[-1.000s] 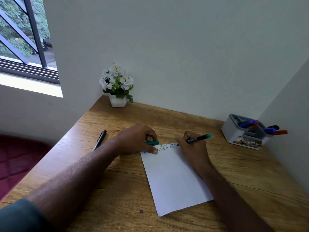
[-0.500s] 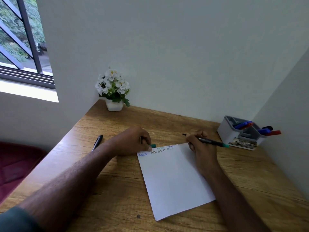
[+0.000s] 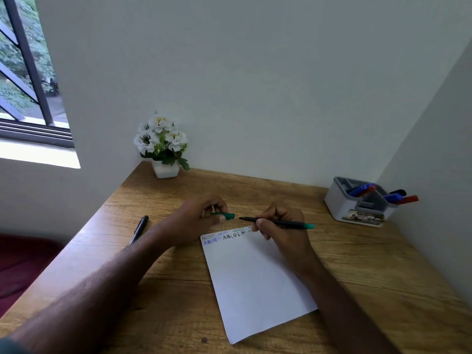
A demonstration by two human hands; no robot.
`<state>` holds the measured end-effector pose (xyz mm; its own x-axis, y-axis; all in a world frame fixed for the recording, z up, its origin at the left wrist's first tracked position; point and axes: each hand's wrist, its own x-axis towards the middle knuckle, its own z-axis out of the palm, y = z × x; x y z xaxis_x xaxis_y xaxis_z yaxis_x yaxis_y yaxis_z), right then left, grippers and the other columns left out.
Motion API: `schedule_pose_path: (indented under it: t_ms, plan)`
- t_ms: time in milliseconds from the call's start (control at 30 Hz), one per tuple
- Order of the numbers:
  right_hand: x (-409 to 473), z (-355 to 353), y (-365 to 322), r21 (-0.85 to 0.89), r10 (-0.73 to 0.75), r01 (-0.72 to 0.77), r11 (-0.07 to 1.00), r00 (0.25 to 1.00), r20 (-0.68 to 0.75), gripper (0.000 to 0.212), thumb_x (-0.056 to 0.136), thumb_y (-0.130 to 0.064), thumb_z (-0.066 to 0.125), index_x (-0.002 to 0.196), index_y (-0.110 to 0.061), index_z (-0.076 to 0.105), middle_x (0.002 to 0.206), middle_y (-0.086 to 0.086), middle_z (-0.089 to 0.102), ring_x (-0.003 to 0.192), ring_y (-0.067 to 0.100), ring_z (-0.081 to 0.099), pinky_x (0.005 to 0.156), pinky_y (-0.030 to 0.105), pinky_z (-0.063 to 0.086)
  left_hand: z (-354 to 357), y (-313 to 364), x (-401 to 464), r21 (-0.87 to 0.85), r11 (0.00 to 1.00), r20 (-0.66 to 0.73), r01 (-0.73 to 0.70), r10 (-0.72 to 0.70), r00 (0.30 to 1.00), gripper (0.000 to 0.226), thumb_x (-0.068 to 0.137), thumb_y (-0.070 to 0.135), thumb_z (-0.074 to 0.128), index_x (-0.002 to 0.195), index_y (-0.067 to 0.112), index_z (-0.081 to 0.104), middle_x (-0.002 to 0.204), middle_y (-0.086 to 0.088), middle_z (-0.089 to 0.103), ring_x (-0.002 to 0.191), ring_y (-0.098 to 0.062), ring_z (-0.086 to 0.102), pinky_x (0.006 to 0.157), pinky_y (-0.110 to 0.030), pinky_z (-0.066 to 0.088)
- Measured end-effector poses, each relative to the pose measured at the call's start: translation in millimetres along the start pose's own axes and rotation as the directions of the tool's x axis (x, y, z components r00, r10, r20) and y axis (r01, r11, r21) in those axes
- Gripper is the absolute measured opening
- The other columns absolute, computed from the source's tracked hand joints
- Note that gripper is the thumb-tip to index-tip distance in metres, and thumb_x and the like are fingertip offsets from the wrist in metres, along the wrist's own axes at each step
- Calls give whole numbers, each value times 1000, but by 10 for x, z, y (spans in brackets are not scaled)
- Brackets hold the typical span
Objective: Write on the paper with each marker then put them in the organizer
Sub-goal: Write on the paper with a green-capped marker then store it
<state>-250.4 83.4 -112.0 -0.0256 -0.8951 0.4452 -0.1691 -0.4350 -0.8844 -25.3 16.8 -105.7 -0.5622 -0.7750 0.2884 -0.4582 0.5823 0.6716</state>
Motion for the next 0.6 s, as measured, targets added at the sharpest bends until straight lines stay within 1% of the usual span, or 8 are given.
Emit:
schedule_pose_path:
  t_ms: [67,133,200,333,367,433,500,600]
  plan:
    - [-9,20,2,7,-4,4,1000,1000,1,7,79,-2,67,73,-4,69,66,13,71,55,23,56,54,27,45,8,3,-8,-24,1000,9,-11,11,1000,12,91,18,64,98,28,64,95,10,61,85,-11,53,73,-31,46]
    - [-10,30,15,3,-1,1,1000,1000,-3,6,79,-3,68,73,-5,70,66,15,70,56,27,56,54,31,44,8,10,-16,-35,999,15,-23,23,1000,11,92,18,64,98,27,65,93,10,61,83,-12,53,72,-31,46]
    - [-10,37,15,-11,11,-11,1000,1000,1,7,79,-4,68,73,-7,70,67,15,70,56,27,55,54,34,43,5,34,-20,-38,998,20,-41,41,999,11,92,18,64,97,28,65,91,10,61,81,-11,52,70,-27,44]
    - [-15,49,10,-45,26,-24,999,999,33,4,79,-6,70,75,-7,70,69,12,72,55,14,56,55,32,44,16,121,-37,-35,998,39,-55,56,998,11,93,17,62,98,26,66,90,12,61,85,-9,53,69,-14,42]
    - [-17,51,6,-33,27,-25,999,998,49,3,80,-4,71,78,-4,69,71,13,73,54,14,57,55,32,45,22,144,-41,-50,997,42,-54,56,998,11,93,16,62,98,25,66,90,13,62,86,-7,54,70,-12,42]
    - [-19,60,-9,21,40,-42,999,996,85,9,84,3,71,81,2,63,73,17,73,53,21,57,53,32,47,38,185,-48,-104,993,51,-54,59,997,10,94,15,62,97,22,67,91,11,64,87,-5,57,71,-10,43]
    - [-19,67,-14,62,47,-54,997,994,100,15,86,6,71,80,7,58,70,19,72,49,23,54,49,30,45,53,209,-51,-150,987,59,-59,68,996,8,93,15,63,96,20,69,91,7,66,87,-7,59,70,-14,46]
    - [-22,76,-14,81,53,-59,995,996,75,20,85,1,75,77,11,59,60,16,67,45,19,49,45,26,39,61,196,-53,-211,976,52,-58,71,996,7,91,15,66,92,20,71,87,3,68,84,-14,63,74,-32,51]
